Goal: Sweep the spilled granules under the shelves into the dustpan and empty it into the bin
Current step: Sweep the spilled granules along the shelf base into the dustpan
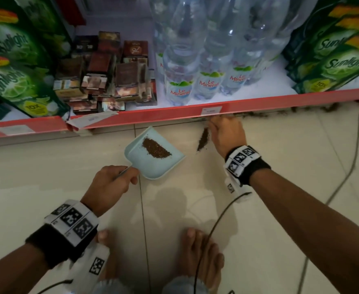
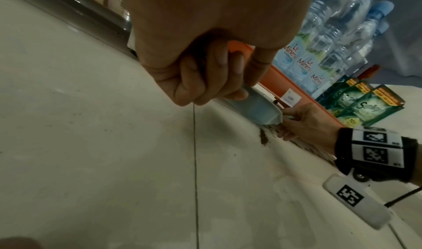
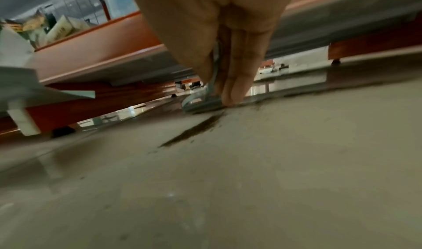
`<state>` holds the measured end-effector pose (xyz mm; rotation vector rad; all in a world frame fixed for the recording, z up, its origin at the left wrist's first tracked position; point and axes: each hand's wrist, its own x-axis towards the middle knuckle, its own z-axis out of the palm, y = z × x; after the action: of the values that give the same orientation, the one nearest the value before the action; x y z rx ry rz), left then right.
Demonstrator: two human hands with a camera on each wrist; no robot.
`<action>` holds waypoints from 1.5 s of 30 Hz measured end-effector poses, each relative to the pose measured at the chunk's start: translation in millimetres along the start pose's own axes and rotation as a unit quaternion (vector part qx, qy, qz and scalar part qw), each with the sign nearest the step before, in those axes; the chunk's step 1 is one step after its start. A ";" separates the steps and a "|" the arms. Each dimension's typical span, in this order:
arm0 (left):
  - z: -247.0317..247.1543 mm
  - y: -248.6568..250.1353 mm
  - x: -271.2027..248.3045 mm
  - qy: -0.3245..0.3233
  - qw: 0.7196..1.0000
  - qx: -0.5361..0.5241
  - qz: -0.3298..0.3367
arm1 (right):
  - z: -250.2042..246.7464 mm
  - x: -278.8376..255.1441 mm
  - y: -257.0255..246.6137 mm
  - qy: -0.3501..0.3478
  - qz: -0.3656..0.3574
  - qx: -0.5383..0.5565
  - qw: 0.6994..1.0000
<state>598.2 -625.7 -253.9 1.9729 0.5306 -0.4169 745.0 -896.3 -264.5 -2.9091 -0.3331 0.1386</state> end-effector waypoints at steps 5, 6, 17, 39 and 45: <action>12.0 -4.6 10.6 -0.031 0.999 -0.002 0.017 | -27.6 -41.5 50.1 0.022 -0.031 -0.001 0.999; 15.3 -6.3 12.8 -0.042 0.999 -0.007 0.020 | -33.4 -50.0 52.2 0.045 -0.040 0.008 0.998; 21.0 -10.9 33.5 -0.116 0.990 0.021 0.083 | -3.0 -15.8 -11.4 0.052 -0.025 0.114 0.992; 34.4 -12.0 29.6 -0.076 0.995 0.003 0.064 | -48.0 -56.9 43.2 0.014 -0.069 0.048 0.996; 52.4 -17.3 12.4 -0.054 0.998 -0.032 0.027 | -22.9 -30.6 18.6 0.087 -0.108 0.169 0.976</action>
<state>596.2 -663.7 -295.7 1.8876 0.4167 -0.4641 722.0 -925.6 -244.2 -2.5076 -0.5352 -0.0875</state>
